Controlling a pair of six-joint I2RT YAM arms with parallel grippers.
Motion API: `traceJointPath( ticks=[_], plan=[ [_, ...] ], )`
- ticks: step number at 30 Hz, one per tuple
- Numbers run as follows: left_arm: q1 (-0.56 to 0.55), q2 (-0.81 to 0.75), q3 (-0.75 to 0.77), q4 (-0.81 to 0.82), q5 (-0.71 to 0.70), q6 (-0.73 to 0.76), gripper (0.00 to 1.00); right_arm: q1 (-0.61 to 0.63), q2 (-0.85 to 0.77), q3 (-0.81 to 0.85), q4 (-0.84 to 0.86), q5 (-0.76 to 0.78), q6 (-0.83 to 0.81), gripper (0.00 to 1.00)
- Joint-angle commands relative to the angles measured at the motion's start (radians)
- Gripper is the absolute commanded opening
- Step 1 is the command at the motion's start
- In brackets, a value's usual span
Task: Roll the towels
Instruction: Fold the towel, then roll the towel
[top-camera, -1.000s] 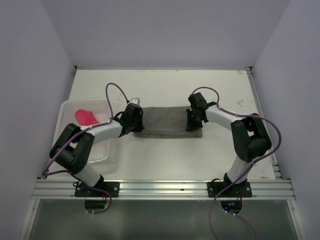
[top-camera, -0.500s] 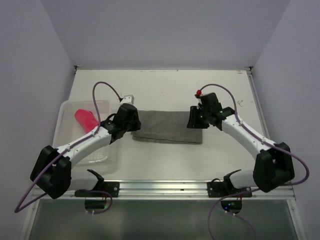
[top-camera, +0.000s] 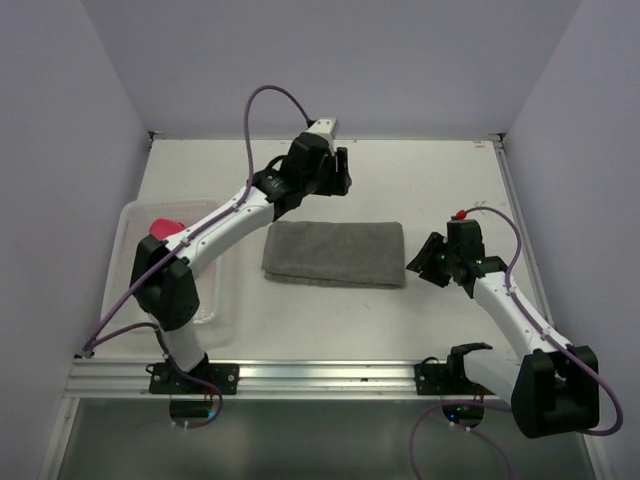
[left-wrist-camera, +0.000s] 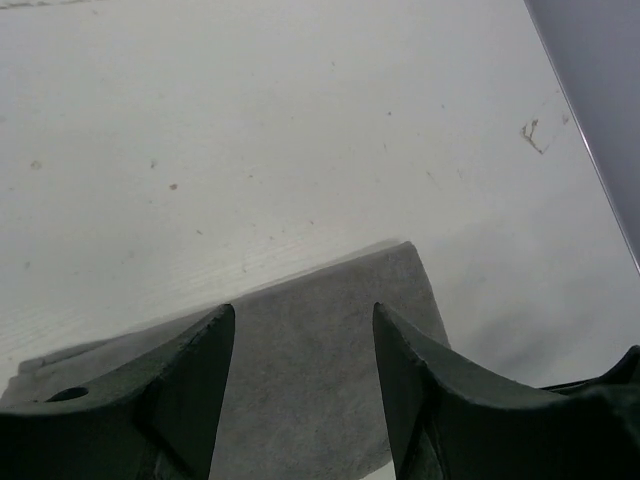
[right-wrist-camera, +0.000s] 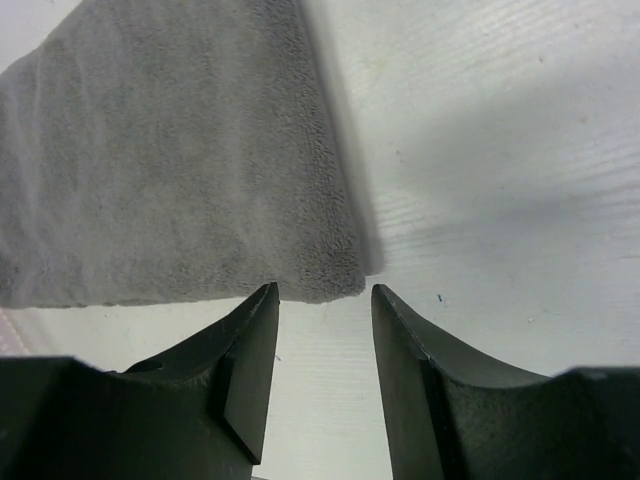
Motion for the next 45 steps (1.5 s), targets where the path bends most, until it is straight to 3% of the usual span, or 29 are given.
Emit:
traceJointPath(
  ticks=[1, 14, 23, 30, 37, 45],
  plan=[
    [-0.059, 0.137, 0.152, -0.103, 0.05, 0.014, 0.61, -0.031, -0.035, -0.042, 0.053, -0.023, 0.041, 0.47],
    [-0.151, 0.433, 0.439, -0.148, 0.154, -0.077, 0.56, -0.062, 0.088, -0.163, 0.272, -0.145, 0.08, 0.51],
    [-0.169, 0.526, 0.51, -0.171, 0.151, -0.114, 0.55, -0.061, 0.224, -0.203, 0.405, -0.15, 0.092, 0.51],
    [-0.186, 0.6, 0.579, -0.176, 0.138, -0.143, 0.54, -0.062, 0.241, -0.212, 0.399, -0.167, 0.08, 0.4],
    [-0.211, 0.694, 0.663, -0.18, 0.131, -0.216, 0.51, -0.062, 0.247, -0.223, 0.404, -0.173, 0.06, 0.18],
    [-0.243, 0.749, 0.689, -0.189, 0.035, -0.262, 0.48, -0.062, 0.236, -0.222, 0.379, -0.17, 0.032, 0.14]
  ],
)
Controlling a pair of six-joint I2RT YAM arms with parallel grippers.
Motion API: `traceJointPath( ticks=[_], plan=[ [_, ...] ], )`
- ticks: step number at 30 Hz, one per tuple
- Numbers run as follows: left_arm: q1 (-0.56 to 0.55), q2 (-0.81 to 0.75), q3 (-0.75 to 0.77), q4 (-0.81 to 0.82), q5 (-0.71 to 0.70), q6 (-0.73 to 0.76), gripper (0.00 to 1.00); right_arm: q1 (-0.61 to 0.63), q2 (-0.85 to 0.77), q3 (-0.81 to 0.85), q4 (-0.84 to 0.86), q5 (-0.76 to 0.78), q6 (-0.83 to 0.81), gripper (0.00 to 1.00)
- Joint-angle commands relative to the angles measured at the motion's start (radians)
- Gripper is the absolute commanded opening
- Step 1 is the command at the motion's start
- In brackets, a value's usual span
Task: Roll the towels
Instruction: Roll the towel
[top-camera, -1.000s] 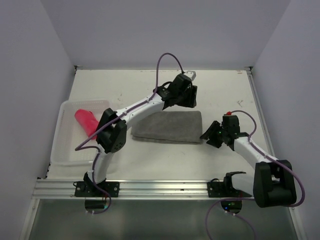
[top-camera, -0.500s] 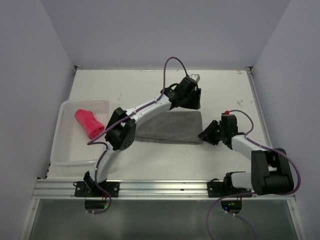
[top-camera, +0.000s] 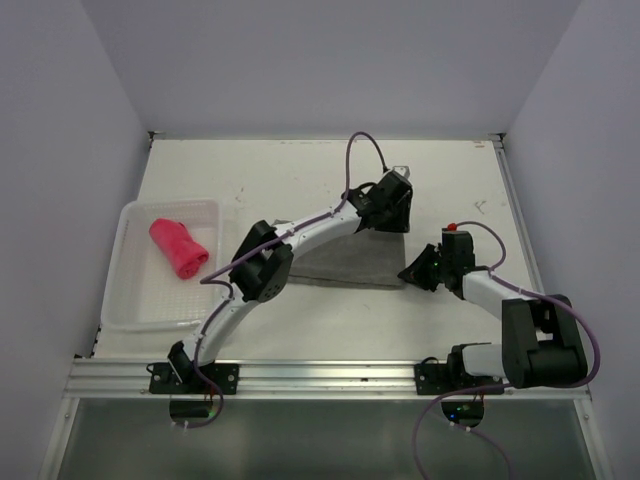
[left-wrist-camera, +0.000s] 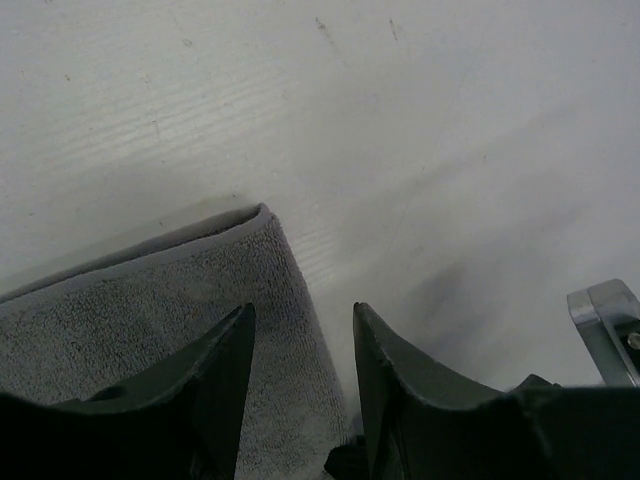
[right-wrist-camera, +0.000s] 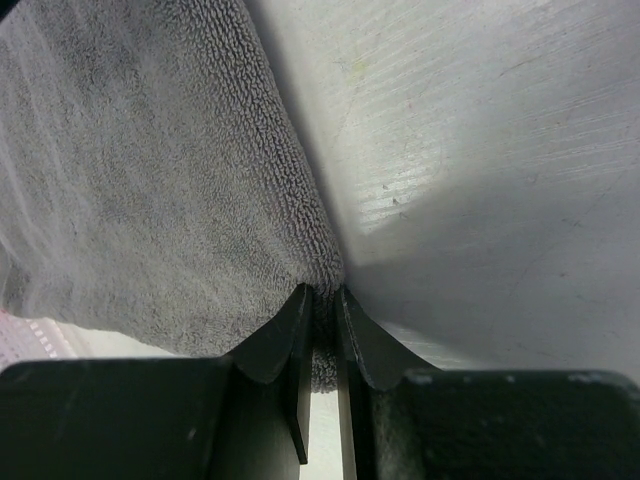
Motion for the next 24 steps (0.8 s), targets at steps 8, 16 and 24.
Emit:
traceJointPath(
  ticks=[8, 16, 24],
  plan=[
    [-0.032, 0.106, 0.133, -0.068, -0.118, -0.059, 0.45, -0.002, 0.0, -0.016, -0.044, -0.005, -0.045, 0.13],
    [-0.032, 0.143, 0.156, -0.125, -0.171, -0.078, 0.42, 0.003, -0.051, -0.024, -0.064, 0.02, -0.059, 0.09],
    [-0.032, 0.172, 0.162, -0.171, -0.188, -0.084, 0.4, 0.027, -0.085, -0.011, -0.105, 0.067, -0.079, 0.05]
  ],
)
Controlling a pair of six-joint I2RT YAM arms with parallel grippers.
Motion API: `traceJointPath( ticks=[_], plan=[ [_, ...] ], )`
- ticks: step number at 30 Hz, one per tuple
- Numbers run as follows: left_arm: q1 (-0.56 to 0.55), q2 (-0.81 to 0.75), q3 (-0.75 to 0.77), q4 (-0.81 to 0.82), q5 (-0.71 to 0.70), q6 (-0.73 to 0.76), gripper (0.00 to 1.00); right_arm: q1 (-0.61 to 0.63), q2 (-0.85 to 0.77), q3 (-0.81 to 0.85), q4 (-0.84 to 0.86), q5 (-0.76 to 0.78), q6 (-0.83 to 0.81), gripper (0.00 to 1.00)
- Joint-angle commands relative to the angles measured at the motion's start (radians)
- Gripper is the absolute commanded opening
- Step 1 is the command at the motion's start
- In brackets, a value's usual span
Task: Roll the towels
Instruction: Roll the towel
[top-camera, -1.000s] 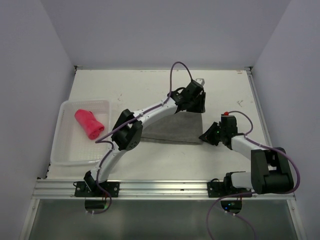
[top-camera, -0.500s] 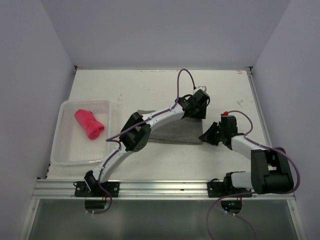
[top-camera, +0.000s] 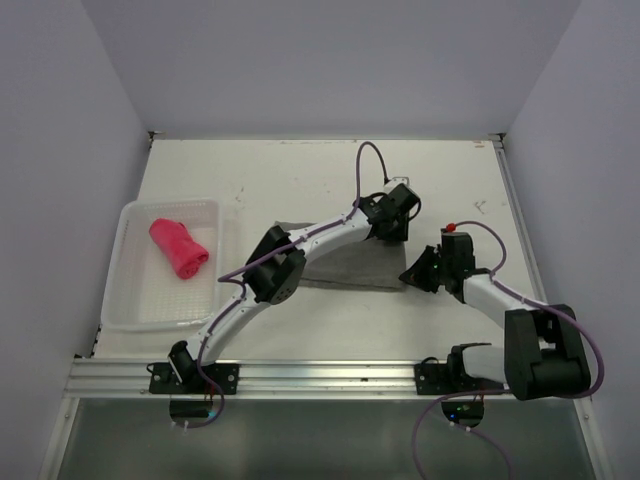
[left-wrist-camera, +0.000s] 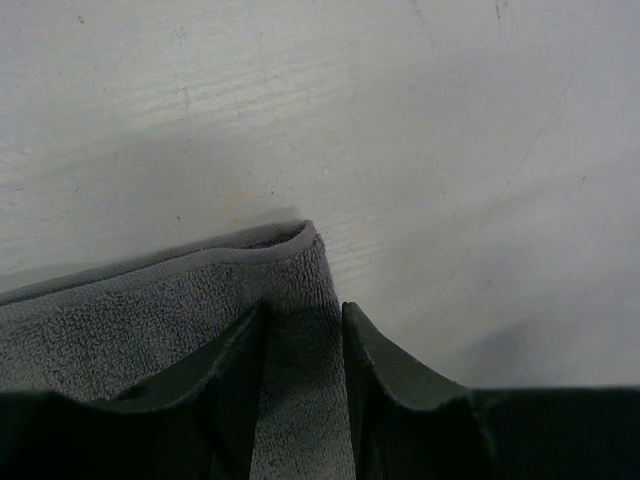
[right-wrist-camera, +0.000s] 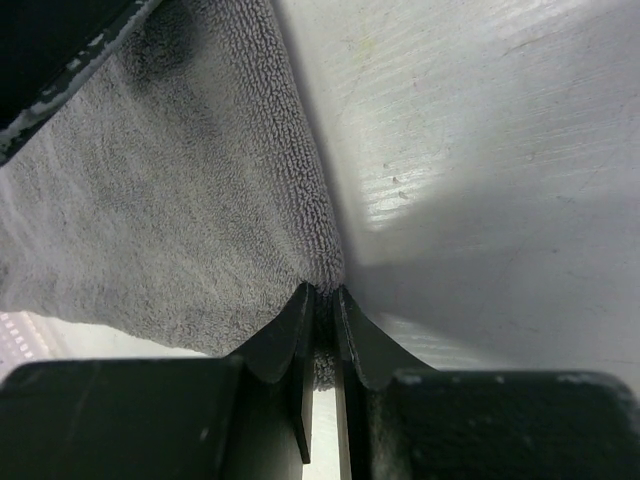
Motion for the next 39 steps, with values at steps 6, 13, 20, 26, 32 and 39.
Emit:
traceJointPath(
  ticks=[6, 13, 20, 26, 32, 39],
  plan=[
    [-0.003, 0.049, 0.04, -0.093, -0.067, -0.027, 0.4, 0.071, -0.092, 0.021, -0.114, 0.113, -0.062, 0.02],
    [-0.004, 0.061, 0.043, -0.113, -0.061, -0.033, 0.35, 0.18, -0.143, 0.052, -0.169, 0.268, -0.125, 0.0],
    [0.005, 0.031, 0.032, -0.097, -0.057, -0.022, 0.19, 0.206, -0.141, 0.07, -0.203, 0.309, -0.145, 0.0],
    [0.026, -0.026, -0.028, -0.053, -0.035, -0.02, 0.12, 0.234, -0.114, 0.073, -0.19, 0.314, -0.156, 0.0],
    [0.042, -0.09, -0.062, 0.014, 0.008, -0.02, 0.07, 0.307, -0.129, 0.094, -0.196, 0.406, -0.177, 0.0],
    [0.068, -0.179, -0.14, 0.105, 0.082, -0.014, 0.04, 0.357, -0.15, 0.145, -0.27, 0.527, -0.189, 0.0]
  ],
)
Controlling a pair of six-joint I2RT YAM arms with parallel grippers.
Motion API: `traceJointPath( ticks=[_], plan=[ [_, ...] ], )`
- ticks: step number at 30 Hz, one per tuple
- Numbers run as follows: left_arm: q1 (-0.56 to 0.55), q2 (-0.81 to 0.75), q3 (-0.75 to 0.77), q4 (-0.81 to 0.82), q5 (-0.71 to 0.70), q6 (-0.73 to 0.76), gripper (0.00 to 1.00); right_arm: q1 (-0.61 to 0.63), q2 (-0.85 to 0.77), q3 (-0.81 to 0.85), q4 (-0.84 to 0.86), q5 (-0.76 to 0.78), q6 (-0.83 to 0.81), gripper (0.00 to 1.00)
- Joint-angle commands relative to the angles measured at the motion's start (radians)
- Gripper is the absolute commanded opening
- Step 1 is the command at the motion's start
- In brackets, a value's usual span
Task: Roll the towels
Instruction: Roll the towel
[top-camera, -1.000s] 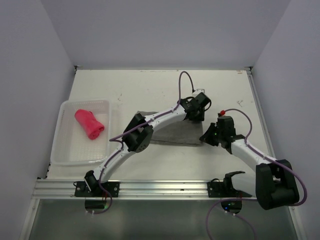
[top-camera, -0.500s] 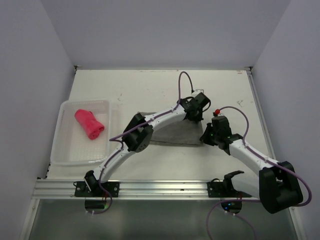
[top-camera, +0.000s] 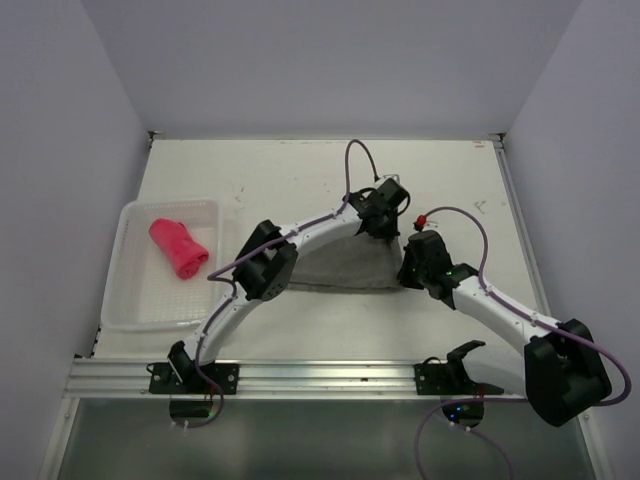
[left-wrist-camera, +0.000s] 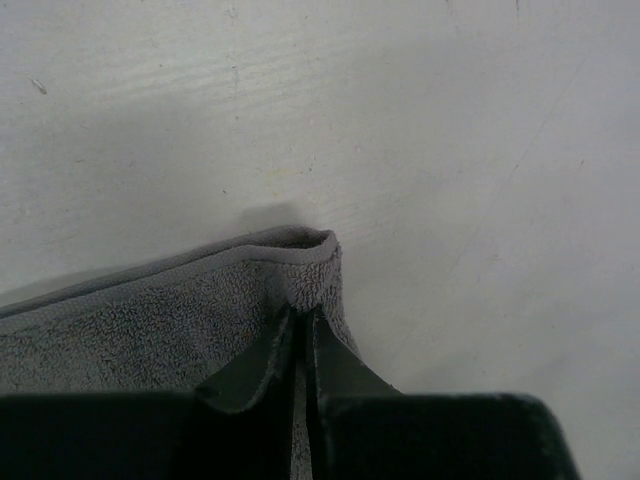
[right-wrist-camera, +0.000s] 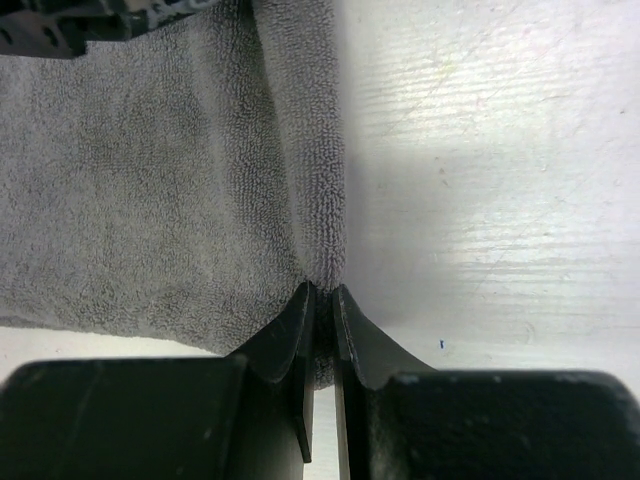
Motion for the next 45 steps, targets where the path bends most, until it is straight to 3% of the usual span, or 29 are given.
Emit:
traceJointPath(
  ticks=[1, 12, 19, 29, 36, 45],
  plan=[
    [0.034, -0.109, -0.038, 0.087, 0.02, 0.007, 0.04, 0.021, -0.032, 0.055, -0.09, 0.099, -0.031, 0.0],
    [0.059, -0.194, -0.098, 0.159, 0.095, 0.032, 0.0, 0.087, -0.035, 0.087, -0.144, 0.187, -0.039, 0.0],
    [0.065, -0.258, -0.239, 0.214, 0.126, 0.047, 0.0, 0.085, -0.044, 0.098, -0.15, 0.201, -0.008, 0.18],
    [0.066, -0.283, -0.284, 0.23, 0.144, 0.066, 0.0, 0.073, -0.042, 0.139, -0.118, 0.164, 0.03, 0.4],
    [0.071, -0.293, -0.285, 0.228, 0.15, 0.073, 0.0, 0.044, -0.004, 0.084, -0.056, 0.089, 0.056, 0.47],
    [0.08, -0.304, -0.297, 0.23, 0.153, 0.081, 0.0, 0.003, 0.011, 0.018, 0.017, 0.011, 0.05, 0.48]
  ],
)
